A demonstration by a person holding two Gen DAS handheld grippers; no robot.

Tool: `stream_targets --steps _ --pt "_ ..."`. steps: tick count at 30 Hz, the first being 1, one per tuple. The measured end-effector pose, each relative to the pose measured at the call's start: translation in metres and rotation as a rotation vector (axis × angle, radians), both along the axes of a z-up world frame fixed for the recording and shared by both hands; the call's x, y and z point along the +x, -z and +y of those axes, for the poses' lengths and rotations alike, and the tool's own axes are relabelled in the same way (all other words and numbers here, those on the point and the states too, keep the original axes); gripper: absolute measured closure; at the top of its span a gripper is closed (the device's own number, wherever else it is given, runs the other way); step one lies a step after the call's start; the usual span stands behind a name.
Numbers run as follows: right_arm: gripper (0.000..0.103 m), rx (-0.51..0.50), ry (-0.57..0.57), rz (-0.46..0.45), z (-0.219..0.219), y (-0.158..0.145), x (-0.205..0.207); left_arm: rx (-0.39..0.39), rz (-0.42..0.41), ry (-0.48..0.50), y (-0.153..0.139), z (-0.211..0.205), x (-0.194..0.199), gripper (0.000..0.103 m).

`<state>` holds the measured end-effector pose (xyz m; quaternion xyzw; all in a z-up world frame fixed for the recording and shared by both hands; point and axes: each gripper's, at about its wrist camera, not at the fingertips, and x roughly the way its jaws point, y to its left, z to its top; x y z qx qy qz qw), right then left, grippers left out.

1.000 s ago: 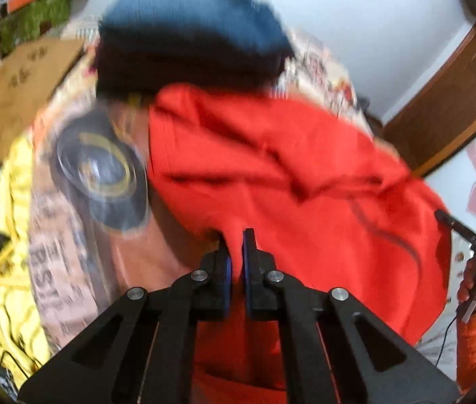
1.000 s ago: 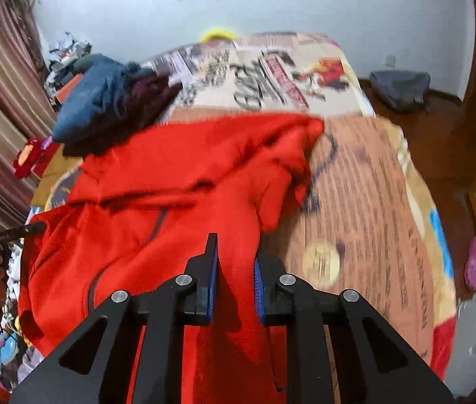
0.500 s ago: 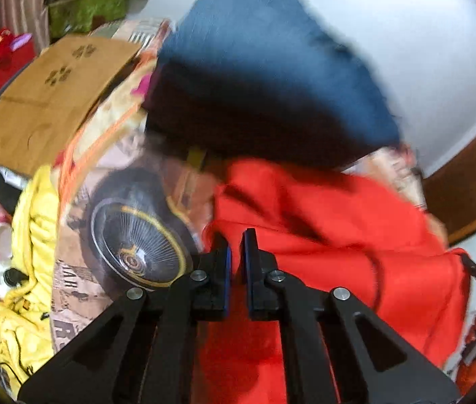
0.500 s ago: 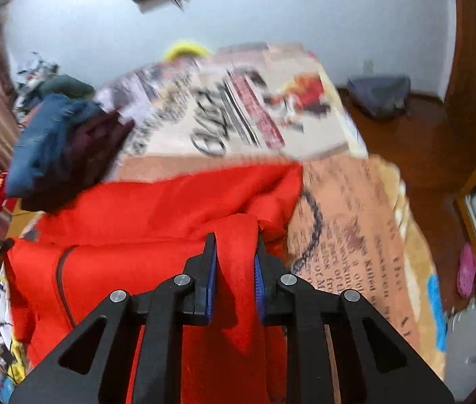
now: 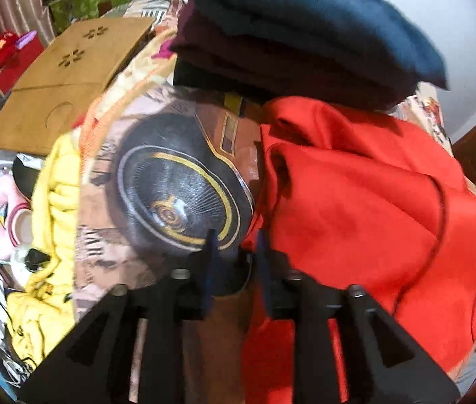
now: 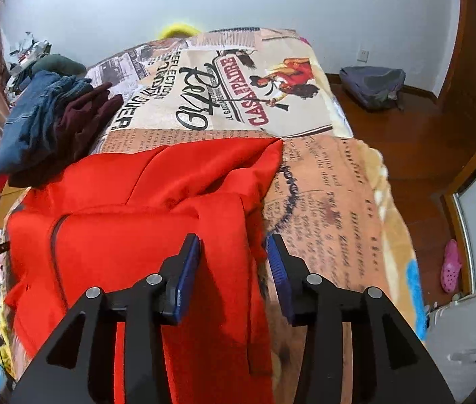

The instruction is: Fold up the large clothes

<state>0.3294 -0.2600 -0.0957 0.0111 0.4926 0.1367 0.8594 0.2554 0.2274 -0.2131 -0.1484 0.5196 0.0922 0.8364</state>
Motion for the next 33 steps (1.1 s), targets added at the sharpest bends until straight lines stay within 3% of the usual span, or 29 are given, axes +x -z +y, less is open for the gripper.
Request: stream_targets --steps 3,7,14,19,21,26,28,30,33 --pt "0.058 -0.002 -0.002 -0.027 -0.007 -0.012 -0.016 0.013 -0.041 0.023 -0.016 -0.002 -0.015 0.053" --pt "0.039 0.024 0.010 -0.066 -0.019 -0.024 -0.036 -0.023 -0.040 0.045 -0.029 -0.008 -0.029 0.047" --pt "0.038 0.006 -0.003 0.009 -0.024 -0.009 -0.062 -0.169 0.034 0.071 -0.008 -0.022 -0.051 0.045" --pt "0.038 -0.035 -0.052 0.066 -0.017 0.012 -0.080 -0.168 0.128 0.062 0.024 -0.035 -0.061 0.045" --pt "0.038 -0.051 -0.066 0.085 -0.012 0.021 -0.082 -0.211 0.159 0.051 0.039 -0.037 -0.063 0.045" --pt "0.035 0.039 -0.038 0.093 -0.013 0.029 -0.079 -0.196 0.115 0.024 0.041 -0.045 -0.069 0.045" --pt "0.035 0.074 -0.019 0.096 -0.015 0.032 -0.075 -0.185 0.103 0.036 0.039 -0.051 -0.071 0.050" --pt "0.038 0.090 -0.011 0.094 -0.014 0.033 -0.075 -0.185 0.091 0.061 0.035 -0.057 -0.072 0.070" --pt "0.060 0.115 -0.017 0.068 -0.014 0.032 -0.077 -0.172 0.064 0.091 0.023 -0.066 -0.069 0.092"
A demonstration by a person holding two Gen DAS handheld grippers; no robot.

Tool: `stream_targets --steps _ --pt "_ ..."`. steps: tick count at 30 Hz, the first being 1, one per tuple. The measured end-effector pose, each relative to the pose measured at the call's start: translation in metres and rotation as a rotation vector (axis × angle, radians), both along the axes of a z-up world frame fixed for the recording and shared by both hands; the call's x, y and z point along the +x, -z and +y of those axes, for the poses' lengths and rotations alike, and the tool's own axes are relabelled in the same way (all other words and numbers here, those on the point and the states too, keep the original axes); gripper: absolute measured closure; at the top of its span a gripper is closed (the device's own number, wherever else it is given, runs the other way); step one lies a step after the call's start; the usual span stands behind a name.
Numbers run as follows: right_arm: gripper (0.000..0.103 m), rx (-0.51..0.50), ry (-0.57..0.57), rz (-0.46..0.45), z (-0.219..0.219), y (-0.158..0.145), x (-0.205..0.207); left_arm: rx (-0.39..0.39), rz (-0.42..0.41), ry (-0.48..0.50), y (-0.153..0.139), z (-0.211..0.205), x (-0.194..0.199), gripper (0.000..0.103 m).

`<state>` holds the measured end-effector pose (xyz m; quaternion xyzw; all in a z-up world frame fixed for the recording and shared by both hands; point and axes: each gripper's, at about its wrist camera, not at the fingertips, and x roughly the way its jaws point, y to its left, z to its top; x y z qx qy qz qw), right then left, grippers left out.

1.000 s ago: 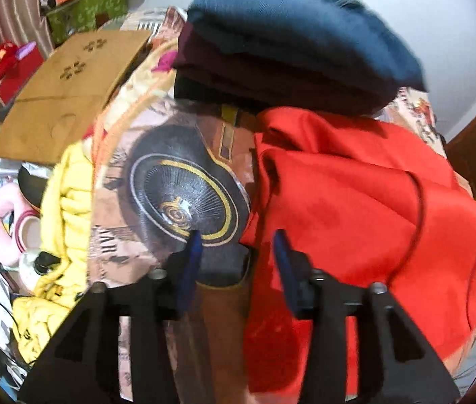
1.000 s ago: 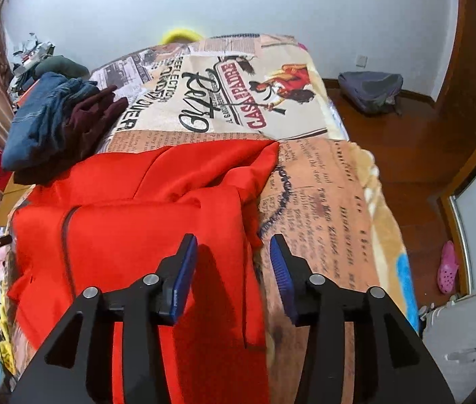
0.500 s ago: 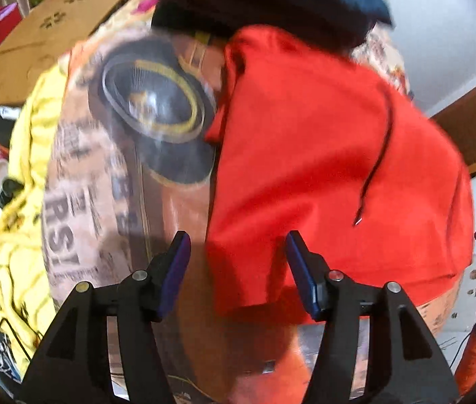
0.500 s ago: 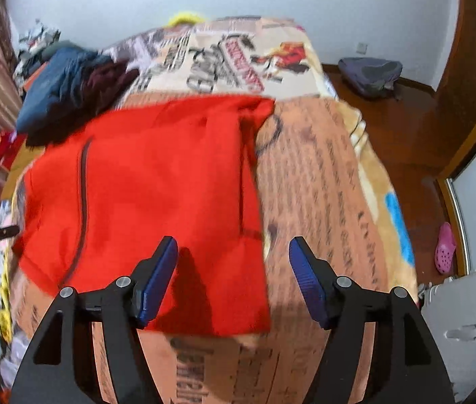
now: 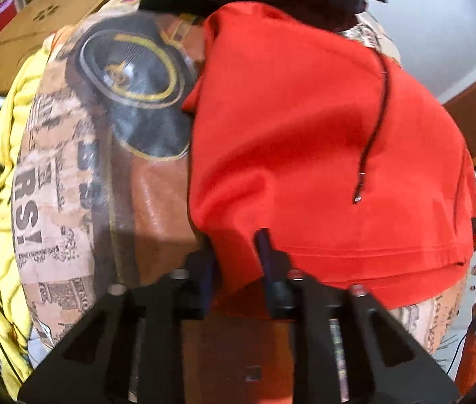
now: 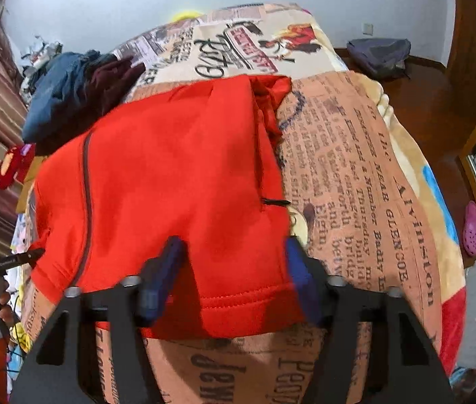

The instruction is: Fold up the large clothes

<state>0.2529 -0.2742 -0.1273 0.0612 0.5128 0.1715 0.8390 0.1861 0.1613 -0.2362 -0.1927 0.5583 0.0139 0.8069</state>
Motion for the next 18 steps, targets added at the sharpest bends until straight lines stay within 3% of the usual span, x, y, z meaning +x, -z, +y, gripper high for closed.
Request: stream_targets --steps 2,3,10,18 --pt "0.084 0.038 -0.015 0.004 0.000 -0.001 0.002 0.014 -0.026 0.015 -0.010 -0.007 0.004 0.097" --pt "0.089 0.073 -0.021 0.014 -0.001 -0.002 0.004 0.025 -0.043 0.018 -0.016 -0.008 0.005 0.097" --pt "0.092 0.133 -0.033 -0.055 0.006 -0.034 0.024 0.025 -0.221 0.033 -0.082 -0.011 0.016 0.098" --pt "0.093 0.109 -0.059 -0.201 0.027 -0.090 0.069 0.064 -0.399 0.033 -0.156 0.000 0.073 0.098"
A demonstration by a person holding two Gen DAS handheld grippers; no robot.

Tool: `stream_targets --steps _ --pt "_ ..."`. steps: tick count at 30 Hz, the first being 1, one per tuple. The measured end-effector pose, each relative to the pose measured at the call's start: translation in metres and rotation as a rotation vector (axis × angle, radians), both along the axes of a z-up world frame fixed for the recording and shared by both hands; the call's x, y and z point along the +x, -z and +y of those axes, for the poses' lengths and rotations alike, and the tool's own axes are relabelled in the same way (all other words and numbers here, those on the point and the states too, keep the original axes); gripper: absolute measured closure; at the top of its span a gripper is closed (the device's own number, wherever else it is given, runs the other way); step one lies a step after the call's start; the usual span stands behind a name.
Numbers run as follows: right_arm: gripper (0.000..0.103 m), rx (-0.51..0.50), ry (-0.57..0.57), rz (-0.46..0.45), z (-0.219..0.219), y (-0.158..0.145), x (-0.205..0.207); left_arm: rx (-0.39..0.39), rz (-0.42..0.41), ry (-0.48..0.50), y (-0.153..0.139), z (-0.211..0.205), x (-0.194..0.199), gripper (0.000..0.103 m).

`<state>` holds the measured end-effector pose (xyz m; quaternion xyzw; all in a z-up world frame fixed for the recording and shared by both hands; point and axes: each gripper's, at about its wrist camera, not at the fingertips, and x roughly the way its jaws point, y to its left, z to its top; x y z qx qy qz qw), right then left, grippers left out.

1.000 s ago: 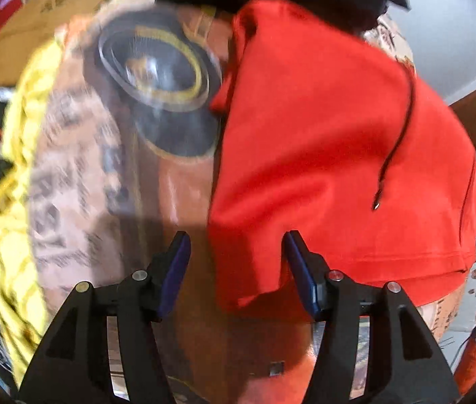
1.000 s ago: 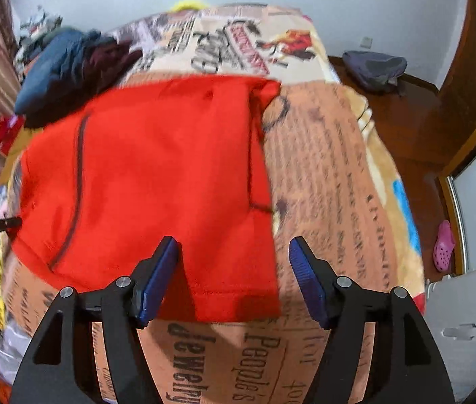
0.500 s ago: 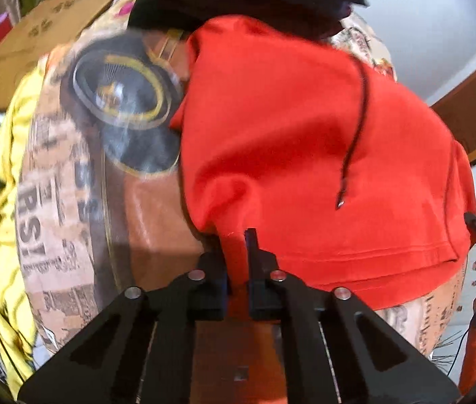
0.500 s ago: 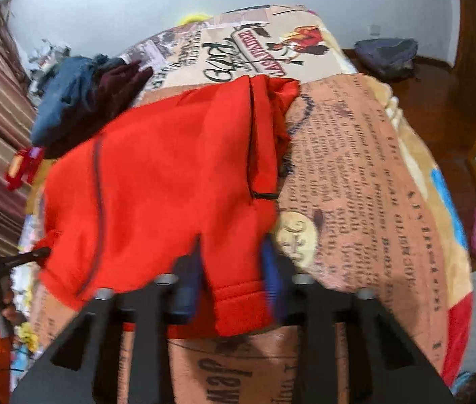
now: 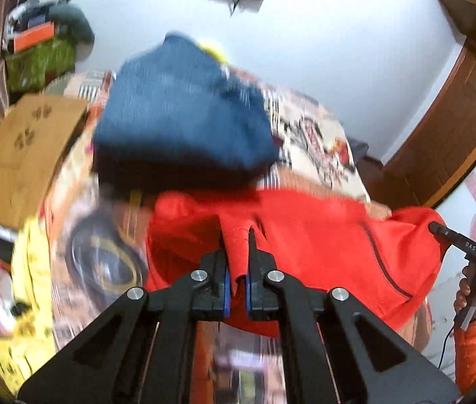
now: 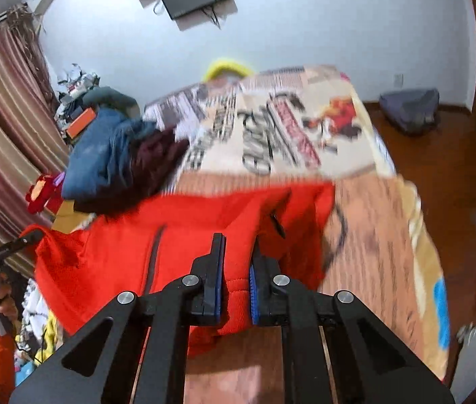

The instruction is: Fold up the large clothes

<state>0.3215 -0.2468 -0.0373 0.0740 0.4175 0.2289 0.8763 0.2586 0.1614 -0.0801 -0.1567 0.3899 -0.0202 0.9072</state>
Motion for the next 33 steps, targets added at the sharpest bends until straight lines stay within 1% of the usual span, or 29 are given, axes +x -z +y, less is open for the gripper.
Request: stream_targets --steps 1,3,5,7,9,10,12,13,15,16,17,18,19,20,21,22,23,25,27,29,31,33 --pt "0.093 -0.006 0.008 -0.013 0.002 -0.004 0.009 0.012 -0.018 -0.012 -0.005 0.003 0.010 0.098" --pt "0.092 -0.016 0.023 -0.023 0.004 -0.007 0.025 0.038 -0.035 -0.038 -0.013 0.008 0.016 0.098" --pt "0.092 -0.044 0.041 -0.022 0.009 -0.004 0.047 0.061 -0.029 -0.065 -0.012 0.012 0.036 0.098" --pt "0.091 -0.067 0.054 -0.014 0.011 0.003 0.061 0.072 0.000 -0.094 -0.001 0.021 0.057 0.098" --pt "0.091 -0.088 0.065 0.021 0.014 0.014 0.078 0.080 0.039 -0.135 0.013 0.029 0.070 0.098" --pt "0.090 -0.094 0.074 0.038 0.016 0.022 0.085 0.072 0.057 -0.145 0.021 0.033 0.077 0.098" --pt "0.086 -0.091 0.098 0.062 0.014 0.030 0.093 0.066 0.090 -0.151 0.030 0.038 0.084 0.092" --pt "0.083 -0.094 0.117 0.073 0.013 0.033 0.097 0.062 0.101 -0.152 0.032 0.039 0.088 0.091" --pt "0.081 -0.102 0.154 0.074 0.009 0.030 0.100 0.057 0.114 -0.147 0.034 0.040 0.091 0.087" --pt "0.080 -0.107 0.180 0.066 0.005 0.027 0.101 0.062 0.114 -0.146 0.032 0.041 0.090 0.085" --pt "0.080 -0.106 0.199 0.058 0.000 0.022 0.101 0.074 0.110 -0.148 0.028 0.040 0.090 0.079" --pt "0.079 -0.099 0.210 0.051 -0.003 0.018 0.101 0.089 0.100 -0.152 0.023 0.040 0.089 0.070" --pt "0.076 -0.087 0.221 0.042 -0.008 0.013 0.101 0.108 0.081 -0.161 0.017 0.040 0.086 0.066" --pt "0.068 -0.075 0.233 0.031 -0.014 0.006 0.097 0.121 0.065 -0.167 0.012 0.040 0.084 0.058" --pt "0.064 -0.071 0.237 0.022 -0.017 0.002 0.095 0.135 0.044 -0.176 0.006 0.041 0.080 0.052" --pt "0.054 -0.072 0.238 0.007 -0.020 -0.004 0.090 0.146 0.024 -0.183 0.001 0.042 0.076 0.050" --pt "0.048 -0.076 0.237 -0.007 -0.022 -0.007 0.086 0.156 0.003 -0.190 -0.006 0.043 0.070 0.047" --pt "0.046 -0.094 0.227 -0.036 -0.024 -0.013 0.073 0.168 -0.017 -0.200 -0.012 0.046 0.058 0.042" --pt "0.044 -0.126 0.196 -0.038 -0.025 -0.014 0.058 0.170 -0.021 -0.209 -0.013 0.051 0.046 0.036" --pt "0.037 -0.151 0.171 -0.025 -0.026 -0.009 0.046 0.175 -0.004 -0.217 -0.006 0.055 0.036 0.033" --pt "0.035 -0.171 0.156 -0.007 -0.028 -0.001 0.034 0.177 0.038 -0.220 0.008 0.061 0.026 0.032" --pt "0.035 -0.190 0.141 0.029 -0.029 0.012 0.027 0.173 0.101 -0.220 0.030 0.069 0.017 0.032"
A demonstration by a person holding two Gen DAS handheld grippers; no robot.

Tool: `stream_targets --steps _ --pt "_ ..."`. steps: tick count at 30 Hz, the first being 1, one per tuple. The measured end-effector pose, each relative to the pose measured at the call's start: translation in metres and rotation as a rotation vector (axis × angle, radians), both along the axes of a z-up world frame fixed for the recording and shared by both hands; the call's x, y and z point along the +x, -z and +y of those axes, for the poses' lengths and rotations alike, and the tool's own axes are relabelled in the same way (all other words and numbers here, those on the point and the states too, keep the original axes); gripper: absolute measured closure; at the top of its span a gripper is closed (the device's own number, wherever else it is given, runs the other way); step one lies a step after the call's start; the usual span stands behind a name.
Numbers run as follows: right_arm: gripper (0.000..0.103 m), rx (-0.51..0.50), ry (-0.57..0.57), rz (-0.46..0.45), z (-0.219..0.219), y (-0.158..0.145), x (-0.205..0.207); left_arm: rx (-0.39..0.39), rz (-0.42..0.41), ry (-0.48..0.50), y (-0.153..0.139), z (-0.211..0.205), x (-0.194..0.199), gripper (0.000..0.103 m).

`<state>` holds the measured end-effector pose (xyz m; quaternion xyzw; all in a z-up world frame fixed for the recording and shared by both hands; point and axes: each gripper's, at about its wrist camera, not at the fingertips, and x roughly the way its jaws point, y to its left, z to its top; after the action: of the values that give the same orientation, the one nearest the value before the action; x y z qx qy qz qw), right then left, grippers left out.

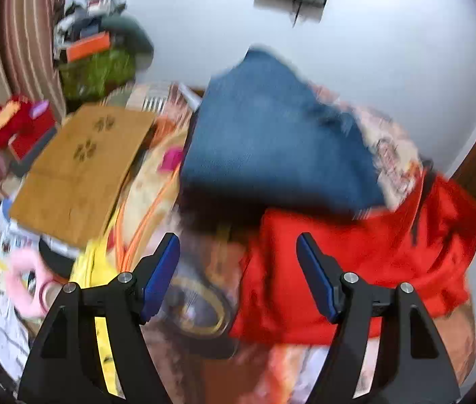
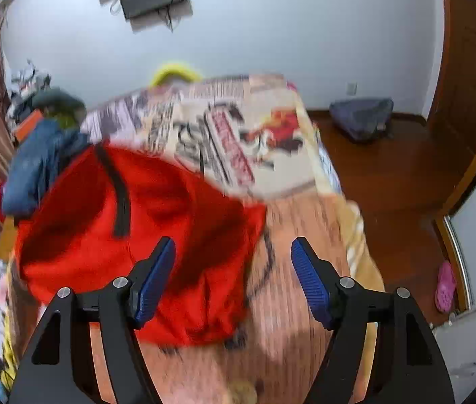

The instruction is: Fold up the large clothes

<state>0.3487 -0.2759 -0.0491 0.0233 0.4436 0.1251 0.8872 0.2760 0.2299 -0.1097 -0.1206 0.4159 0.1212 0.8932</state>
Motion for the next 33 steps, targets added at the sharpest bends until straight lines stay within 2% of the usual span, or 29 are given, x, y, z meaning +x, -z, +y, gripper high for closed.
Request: stream_targets --steps 3,8,11,14,17,21,22,24,25,26,27,28,29,30,33 --pt "0.035 -0.018 -0.007 0.078 -0.001 0.024 -0.006 -0.021 0.098 -0.013 0.036 0.009 -0.010 0.032" --pt "0.035 0.023 -0.006 0.202 0.002 0.059 -0.001 -0.153 0.224 -0.007 0.094 0.015 -0.019 0.032" --pt "0.035 0.081 -0.003 0.259 0.005 0.075 0.010 -0.256 0.242 0.007 0.115 0.015 -0.013 0.032" --pt "0.035 0.181 0.023 0.332 0.005 0.091 0.026 -0.348 0.254 0.015 0.132 0.013 0.001 0.032" --pt "0.032 0.230 0.050 0.361 0.007 0.102 0.033 -0.373 0.268 0.019 0.144 0.011 0.014 0.032" --pt "0.032 0.215 0.036 0.334 0.015 0.101 0.032 -0.393 0.224 0.041 0.145 0.003 0.024 0.032" --pt "0.032 0.196 0.024 0.321 0.019 0.101 0.032 -0.400 0.218 0.044 0.147 0.001 0.025 0.034" --pt "0.035 0.157 0.005 0.296 0.025 0.101 0.029 -0.410 0.218 0.065 0.150 -0.008 0.032 0.049" --pt "0.040 0.129 -0.008 0.283 0.029 0.101 0.027 -0.399 0.218 0.068 0.151 -0.012 0.034 0.051" --pt "0.055 0.105 -0.020 0.276 0.032 0.101 0.025 -0.389 0.211 0.075 0.150 -0.016 0.035 0.060" --pt "0.060 0.090 -0.029 0.274 0.033 0.101 0.025 -0.378 0.208 0.078 0.149 -0.020 0.036 0.063" --pt "0.070 0.081 -0.039 0.273 0.034 0.100 0.022 -0.360 0.207 0.073 0.147 -0.023 0.037 0.066" --pt "0.075 0.084 -0.050 0.268 0.035 0.098 0.019 -0.339 0.205 0.074 0.145 -0.026 0.036 0.076" --pt "0.076 0.087 -0.055 0.262 0.034 0.096 0.017 -0.320 0.205 0.078 0.141 -0.029 0.035 0.082" --pt "0.080 0.109 -0.062 0.226 0.029 0.082 0.006 -0.298 0.178 0.078 0.125 -0.032 0.027 0.089"
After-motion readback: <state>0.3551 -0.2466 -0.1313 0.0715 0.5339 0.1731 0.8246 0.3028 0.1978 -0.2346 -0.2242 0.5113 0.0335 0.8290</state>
